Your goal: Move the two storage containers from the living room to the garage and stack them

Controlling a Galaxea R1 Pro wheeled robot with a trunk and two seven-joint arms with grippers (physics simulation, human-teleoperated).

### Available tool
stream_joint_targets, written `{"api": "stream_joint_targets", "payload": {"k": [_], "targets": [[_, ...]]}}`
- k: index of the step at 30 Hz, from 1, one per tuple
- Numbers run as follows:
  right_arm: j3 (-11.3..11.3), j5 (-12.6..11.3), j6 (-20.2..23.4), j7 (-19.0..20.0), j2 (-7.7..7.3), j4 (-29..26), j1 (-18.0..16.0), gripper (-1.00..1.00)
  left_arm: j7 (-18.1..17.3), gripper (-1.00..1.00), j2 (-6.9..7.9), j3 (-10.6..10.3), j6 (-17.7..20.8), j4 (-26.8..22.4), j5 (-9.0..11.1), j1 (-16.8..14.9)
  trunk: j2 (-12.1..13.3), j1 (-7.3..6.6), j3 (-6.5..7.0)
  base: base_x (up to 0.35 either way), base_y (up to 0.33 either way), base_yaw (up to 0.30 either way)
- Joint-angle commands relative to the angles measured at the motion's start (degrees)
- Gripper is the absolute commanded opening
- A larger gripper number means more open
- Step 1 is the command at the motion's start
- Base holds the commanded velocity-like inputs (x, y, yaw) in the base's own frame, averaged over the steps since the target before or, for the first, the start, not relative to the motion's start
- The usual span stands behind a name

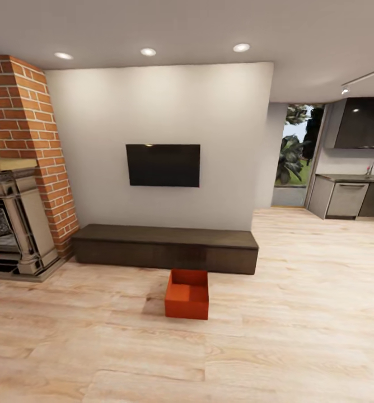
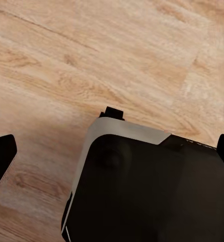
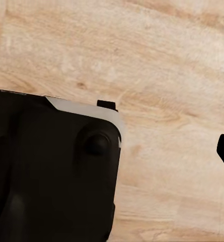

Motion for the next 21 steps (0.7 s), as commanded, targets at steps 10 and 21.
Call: {"api": "stream_joint_targets", "payload": {"k": [10,21], "targets": [[-0.1,0.5,-0.3,-0.3,0.02,0.2,-0.1,1.0,0.1,1.0,0.07,0.0,-0.1,0.0,0.2,0.0,0.0,0.05,-0.05,0.321,0.001,-0.242],[0.0,0.5,-0.2,-0.3,-0.35,0.2,-0.1,1.0,0.1,1.0,0.03,0.0,-0.1,0.0,0.2,0.0,0.0,0.05,-0.05,0.321,0.0,-0.074]]}}
